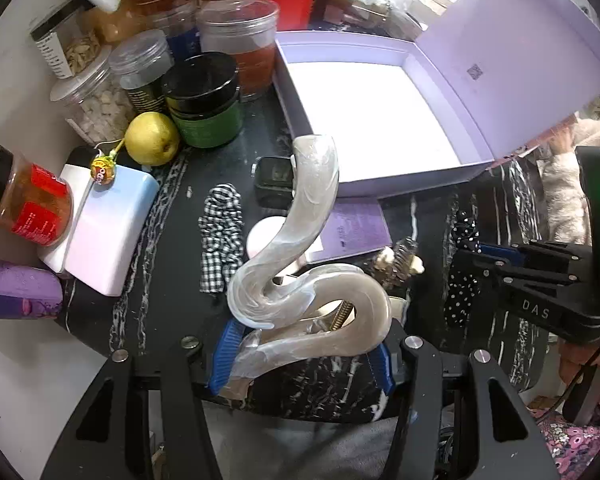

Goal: Organize rigid objects
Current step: 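Lift and carry both held items toward the open lavender box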

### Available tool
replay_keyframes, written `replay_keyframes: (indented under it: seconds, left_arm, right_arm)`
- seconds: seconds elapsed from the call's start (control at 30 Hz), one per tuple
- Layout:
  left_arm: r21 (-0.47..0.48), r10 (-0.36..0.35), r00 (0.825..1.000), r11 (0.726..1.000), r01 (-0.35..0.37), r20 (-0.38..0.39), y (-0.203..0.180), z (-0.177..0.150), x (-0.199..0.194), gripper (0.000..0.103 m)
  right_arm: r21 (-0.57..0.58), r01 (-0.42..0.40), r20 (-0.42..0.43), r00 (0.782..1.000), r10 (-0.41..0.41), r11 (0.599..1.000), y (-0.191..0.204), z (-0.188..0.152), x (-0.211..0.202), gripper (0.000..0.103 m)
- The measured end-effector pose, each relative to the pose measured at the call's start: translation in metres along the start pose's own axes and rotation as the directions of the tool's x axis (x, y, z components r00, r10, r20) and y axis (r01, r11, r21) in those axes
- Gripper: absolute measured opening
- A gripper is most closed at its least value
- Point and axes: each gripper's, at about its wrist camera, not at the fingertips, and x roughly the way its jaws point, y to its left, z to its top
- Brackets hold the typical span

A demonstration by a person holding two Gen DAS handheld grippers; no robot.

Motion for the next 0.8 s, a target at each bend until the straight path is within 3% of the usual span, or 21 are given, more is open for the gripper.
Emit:
replay_keyframes:
  seconds: [0.37, 0.8]
  left_arm:
    - [0.1, -0.034, 0.999, 0.994, 0.034, 0.002, -0.026, 0.013, -0.009, 0.055]
    - [0.184, -0.068, 0.998, 0.98, 0.069, -0.013, -0.038, 0.041, 0.002, 0.055]
  right_arm:
    - [0.002, -0.005, 0.013, 1.0, 0.005, 1.0, -0.003, -0.01, -0.017, 0.019]
    - [0.018, -0.007, 0.015, 1.0, 0.007, 1.0, -0.004, 0.005, -0.022, 0.019]
